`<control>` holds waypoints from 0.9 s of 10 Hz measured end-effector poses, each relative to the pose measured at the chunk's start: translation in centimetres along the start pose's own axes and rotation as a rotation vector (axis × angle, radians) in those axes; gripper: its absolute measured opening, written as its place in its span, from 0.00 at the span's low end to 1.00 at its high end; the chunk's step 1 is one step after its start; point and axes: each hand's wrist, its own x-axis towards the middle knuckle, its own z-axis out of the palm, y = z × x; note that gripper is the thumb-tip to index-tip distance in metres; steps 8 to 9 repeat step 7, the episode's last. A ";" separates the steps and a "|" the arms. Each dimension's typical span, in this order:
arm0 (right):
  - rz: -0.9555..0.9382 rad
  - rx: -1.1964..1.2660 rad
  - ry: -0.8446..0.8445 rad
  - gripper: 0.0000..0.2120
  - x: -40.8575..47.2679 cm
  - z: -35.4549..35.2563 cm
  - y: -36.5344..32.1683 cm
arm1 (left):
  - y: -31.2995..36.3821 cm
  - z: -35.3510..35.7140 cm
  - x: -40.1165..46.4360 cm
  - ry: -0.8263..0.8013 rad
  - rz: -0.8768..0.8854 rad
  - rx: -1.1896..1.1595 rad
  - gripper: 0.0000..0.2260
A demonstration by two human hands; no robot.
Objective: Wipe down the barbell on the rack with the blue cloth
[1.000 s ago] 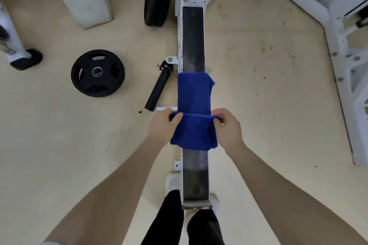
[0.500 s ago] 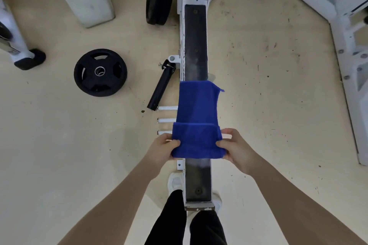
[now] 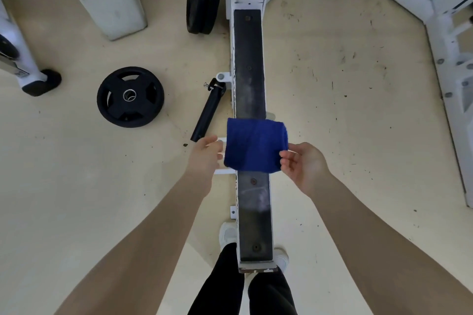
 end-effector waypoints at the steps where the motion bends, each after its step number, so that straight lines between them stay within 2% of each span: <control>1: -0.145 -0.369 0.056 0.12 1.3 0.2 1.0 | -1.1 0.8 1.1 -0.023 0.022 0.229 0.21; 2: -0.229 -0.501 0.010 0.13 2.1 0.4 1.9 | -2.1 1.1 1.6 -0.055 0.077 0.267 0.17; 3: -0.263 -0.582 0.026 0.09 2.3 0.1 2.3 | -2.8 0.6 1.1 -0.035 0.108 0.260 0.12; 4: -0.236 -0.577 0.016 0.07 1.5 -0.6 2.5 | -3.7 0.1 -0.4 -0.052 0.078 0.268 0.07; 5: -0.264 -0.627 0.070 0.06 -0.1 -1.6 2.1 | -2.6 0.0 -2.3 -0.067 0.064 0.312 0.17; 6: -0.394 -0.686 0.117 0.14 -3.1 -2.6 -0.3 | 1.2 0.7 -4.6 -0.131 0.250 0.366 0.20; 7: -0.551 -0.700 0.100 0.17 -8.2 -2.8 -4.6 | 7.0 1.7 -9.0 -0.098 0.561 0.553 0.20; 9: -0.551 -0.700 0.100 0.17 -8.2 -2.8 -4.6 | 7.0 1.7 -9.0 -0.098 0.561 0.553 0.20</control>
